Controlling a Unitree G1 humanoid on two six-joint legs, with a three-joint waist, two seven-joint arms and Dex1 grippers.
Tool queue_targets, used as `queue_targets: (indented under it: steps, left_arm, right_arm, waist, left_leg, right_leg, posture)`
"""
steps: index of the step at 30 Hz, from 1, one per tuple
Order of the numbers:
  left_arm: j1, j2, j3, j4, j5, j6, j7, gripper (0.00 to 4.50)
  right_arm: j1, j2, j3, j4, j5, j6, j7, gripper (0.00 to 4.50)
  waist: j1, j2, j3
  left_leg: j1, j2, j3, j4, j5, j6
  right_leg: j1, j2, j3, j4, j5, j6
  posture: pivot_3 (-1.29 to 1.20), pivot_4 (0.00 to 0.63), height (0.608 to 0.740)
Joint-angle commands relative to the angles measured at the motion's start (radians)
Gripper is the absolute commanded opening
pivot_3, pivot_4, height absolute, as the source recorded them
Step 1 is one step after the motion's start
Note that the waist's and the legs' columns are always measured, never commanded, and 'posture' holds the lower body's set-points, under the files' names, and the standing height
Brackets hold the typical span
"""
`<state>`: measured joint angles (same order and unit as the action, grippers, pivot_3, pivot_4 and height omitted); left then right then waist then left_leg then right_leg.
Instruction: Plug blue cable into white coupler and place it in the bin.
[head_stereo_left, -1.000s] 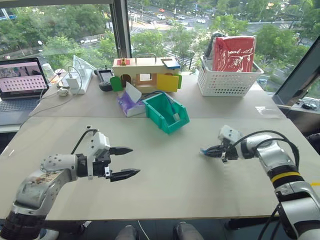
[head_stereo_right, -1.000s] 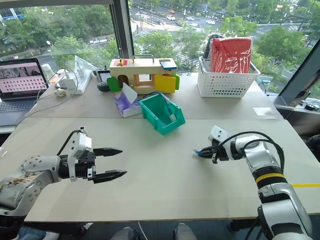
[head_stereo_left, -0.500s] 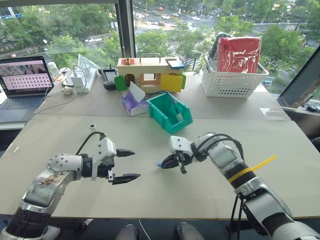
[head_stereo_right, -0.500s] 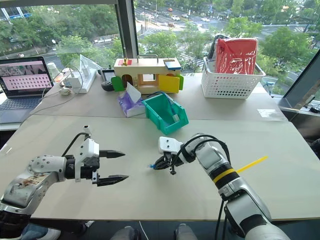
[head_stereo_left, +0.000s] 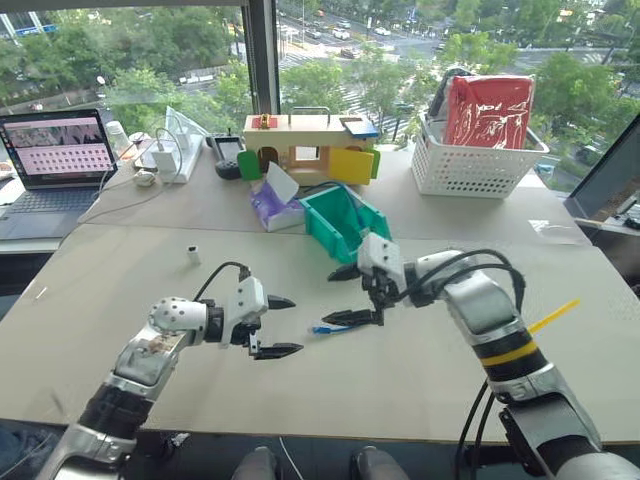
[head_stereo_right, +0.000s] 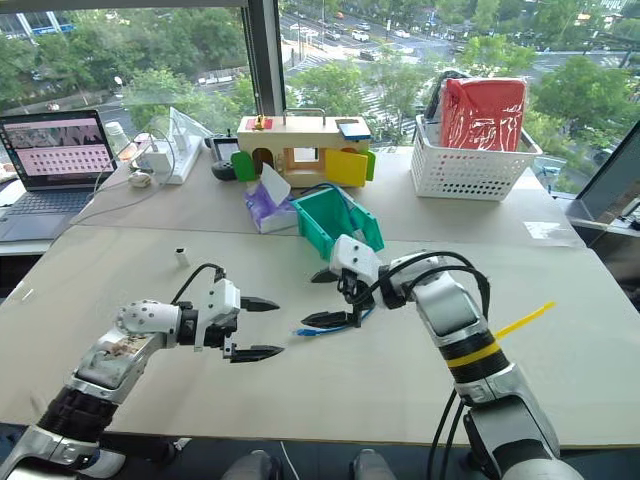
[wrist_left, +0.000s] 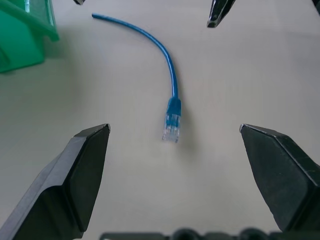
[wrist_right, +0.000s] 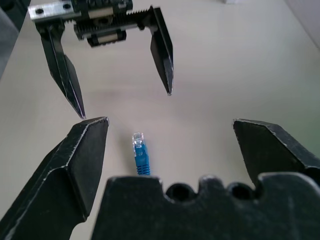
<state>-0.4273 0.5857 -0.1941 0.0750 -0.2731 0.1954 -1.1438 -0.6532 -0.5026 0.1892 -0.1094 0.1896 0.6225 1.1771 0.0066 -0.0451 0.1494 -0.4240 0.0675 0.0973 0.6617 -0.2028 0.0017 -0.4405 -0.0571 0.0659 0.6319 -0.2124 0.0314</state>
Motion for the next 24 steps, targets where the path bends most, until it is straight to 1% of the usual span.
queue_targets:
  steps: [1, 3, 7, 9, 10, 11, 12, 13, 14, 17, 19, 20, 21, 24]
  left_arm:
    - [-0.064, -0.047, -0.062, 0.125, 0.068, -0.097, -0.033, 4.5]
    - [-0.091, -0.077, -0.076, 0.168, 0.07, -0.1, -0.052, 4.5]
    - [-0.136, -0.102, -0.119, 0.286, 0.137, -0.173, -0.08, 4.5]
    - [-0.154, -0.112, -0.123, 0.324, 0.152, -0.191, -0.085, 3.95]
    - [-0.159, -0.114, -0.127, 0.338, 0.159, -0.195, -0.09, 3.74]
    - [-0.161, -0.11, -0.135, 0.348, 0.17, -0.204, -0.101, 3.31]
    - [-0.163, -0.105, -0.144, 0.358, 0.181, -0.215, -0.112, 3.1]
    - [-0.164, -0.103, -0.146, 0.366, 0.189, -0.219, -0.117, 2.69]
    - [-0.165, -0.099, -0.148, 0.372, 0.196, -0.225, -0.124, 2.39]
    - [-0.165, -0.088, -0.146, 0.383, 0.198, -0.233, -0.146, 1.27]
    - [-0.164, -0.082, -0.144, 0.379, 0.193, -0.228, -0.16, 0.52]
    - [-0.163, -0.085, -0.137, 0.372, 0.189, -0.218, -0.153, 0.26]
    - [-0.164, -0.089, -0.132, 0.364, 0.187, -0.21, -0.14, 0.1]
    - [-0.161, -0.128, -0.096, 0.296, 0.132, -0.132, -0.098, 0.1]
  right_arm:
    - [0.044, -0.046, -0.112, -0.193, 0.094, 0.154, -0.076, 4.47]
    - [0.071, -0.072, -0.132, -0.252, 0.115, 0.197, -0.108, 4.47]
    - [0.11, -0.095, -0.166, -0.329, 0.147, 0.265, -0.185, 4.47]
    - [0.117, -0.1, -0.173, -0.348, 0.159, 0.283, -0.215, 4.5]
    - [0.12, -0.105, -0.175, -0.356, 0.164, 0.289, -0.226, 4.5]
    - [0.122, -0.108, -0.177, -0.363, 0.17, 0.295, -0.235, 4.5]
    - [0.124, -0.113, -0.181, -0.372, 0.178, 0.304, -0.243, 4.5]
    - [0.127, -0.119, -0.185, -0.381, 0.187, 0.313, -0.252, 4.5]
    - [0.13, -0.126, -0.19, -0.391, 0.197, 0.322, -0.26, 4.5]
    - [0.145, -0.15, -0.208, -0.421, 0.23, 0.357, -0.283, 4.5]
    - [0.166, -0.17, -0.234, -0.449, 0.261, 0.403, -0.302, 4.5]
    - [0.184, -0.169, -0.263, -0.469, 0.294, 0.456, -0.317, 4.5]
    - [0.205, -0.158, -0.302, -0.491, 0.336, 0.522, -0.333, 4.5]
    - [0.31, -0.066, -0.465, -0.584, 0.492, 0.755, -0.381, 4.5]
  waist:
    - [-0.001, 0.0, 0.0]
    - [-0.004, 0.0, 0.0]
    - [-0.01, 0.0, 0.0]
    - [-0.011, 0.0, 0.0]
    - [-0.012, 0.0, 0.0]
    - [-0.014, 0.0, 0.0]
    - [-0.015, 0.0, 0.0]
    - [-0.016, 0.0, 0.0]
    - [-0.016, 0.0, 0.0]
    - [-0.018, 0.0, 0.0]
    - [-0.019, 0.0, 0.0]
    - [-0.019, 0.0, 0.0]
    - [-0.019, 0.0, 0.0]
    - [-0.019, -0.001, -0.001]
  left_leg:
    - [0.0, 0.0, 0.0, 0.0, 0.0, 0.0]
    - [0.0, 0.0, 0.0, 0.0, 0.0, 0.0]
    - [0.0, 0.0, -0.001, 0.0, 0.0, 0.0]
    - [0.0, 0.0, -0.001, 0.0, 0.0, 0.0]
    - [0.0, 0.0, -0.001, 0.0, 0.0, 0.0]
    - [0.0, 0.0, -0.001, 0.0, 0.0, 0.0]
    - [0.0, 0.0, -0.002, 0.0, 0.0, 0.0]
    - [0.0, 0.0, -0.002, 0.0, 0.0, 0.0]
    - [0.0, -0.001, -0.002, 0.0, 0.0, 0.0]
    - [0.0, -0.001, -0.002, 0.0, 0.0, 0.0]
    - [0.0, -0.001, -0.002, 0.0, 0.0, 0.0]
    - [0.0, -0.001, -0.002, 0.0, 0.0, 0.0]
    - [0.0, -0.001, -0.002, 0.0, 0.0, 0.0]
    - [0.0, 0.0, -0.003, 0.0, 0.0, 0.0]
  right_leg:
    - [0.0, 0.0, 0.0, 0.0, 0.0, 0.0]
    - [0.0, 0.0, 0.0, 0.0, 0.0, 0.0]
    - [0.0, 0.0, 0.0, 0.0, 0.0, 0.0]
    - [0.0, 0.0, 0.0, 0.0, 0.0, 0.0]
    - [0.0, 0.0, 0.0, 0.0, 0.0, 0.0]
    - [0.0, 0.0, 0.0, 0.0, 0.0, 0.0]
    - [0.001, 0.0, 0.0, 0.0, 0.0, 0.0]
    - [0.001, 0.0, 0.0, 0.0, 0.0, 0.0]
    - [0.001, 0.0, 0.0, -0.001, 0.0, 0.0]
    - [0.001, 0.0, 0.0, -0.001, 0.0, 0.0]
    - [0.001, 0.0, 0.0, 0.0, 0.0, 0.0]
    - [0.002, 0.0, 0.0, 0.0, 0.0, 0.0]
    - [0.002, 0.0, 0.0, 0.0, 0.0, 0.0]
    - [0.002, 0.0, 0.0, -0.001, 0.0, 0.0]
  posture:
    - [0.0, 0.15, 0.737]
    - [0.0, 0.15, 0.737]
    - [0.0, 0.15, 0.737]
    - [0.0, 0.15, 0.737]
    - [0.0, 0.15, 0.737]
    - [0.0, 0.15, 0.737]
    - [0.0, 0.15, 0.737]
    - [0.0, 0.15, 0.737]
    - [0.0, 0.15, 0.737]
    - [0.0, 0.15, 0.737]
    - [0.0, 0.15, 0.737]
    - [0.0, 0.15, 0.737]
    - [0.0, 0.15, 0.737]
    - [0.0, 0.15, 0.737]
